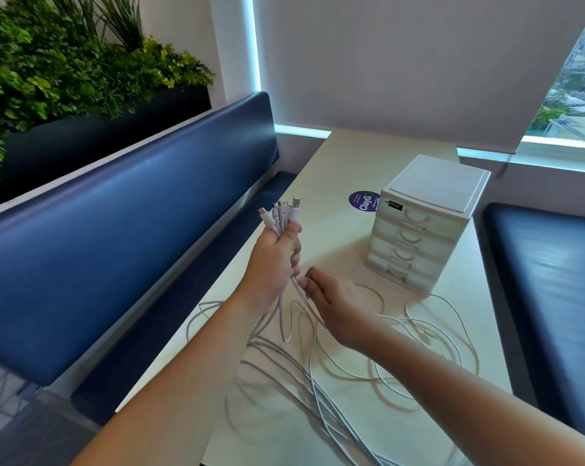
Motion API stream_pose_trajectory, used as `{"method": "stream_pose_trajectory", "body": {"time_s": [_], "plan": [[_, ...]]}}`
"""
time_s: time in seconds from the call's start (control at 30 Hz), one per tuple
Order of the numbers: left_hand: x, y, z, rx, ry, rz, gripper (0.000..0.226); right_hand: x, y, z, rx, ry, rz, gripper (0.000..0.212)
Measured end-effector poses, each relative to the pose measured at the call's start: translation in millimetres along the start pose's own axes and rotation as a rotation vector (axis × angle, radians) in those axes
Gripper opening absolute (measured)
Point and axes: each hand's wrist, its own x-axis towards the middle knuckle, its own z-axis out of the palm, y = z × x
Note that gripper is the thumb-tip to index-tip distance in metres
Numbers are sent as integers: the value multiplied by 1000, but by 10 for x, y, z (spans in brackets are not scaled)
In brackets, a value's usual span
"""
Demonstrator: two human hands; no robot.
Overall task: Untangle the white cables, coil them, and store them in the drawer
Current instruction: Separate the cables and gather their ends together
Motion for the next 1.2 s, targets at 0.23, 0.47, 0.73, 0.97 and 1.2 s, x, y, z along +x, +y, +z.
{"method": "stream_pose_trajectory", "body": {"time_s": [0.23, 0.47, 0.73, 0.97, 1.2], "plan": [[-2, 46, -5, 0, 155, 141, 15, -9, -42, -49, -185, -10, -23, 17], [120, 364, -205, -31, 302, 307, 24, -59, 249, -89, -176, -54, 84, 20], [248, 872, -711, -51, 440, 429, 22, -408, 998, -239, -298, -123, 210, 28], [264, 872, -691, -44, 445, 408, 22, -518, 1008, -392, -419, -183, 231, 25], [227, 825, -704, -4, 366, 317, 23, -520, 895, -517, -264, -182, 182, 26]]}}
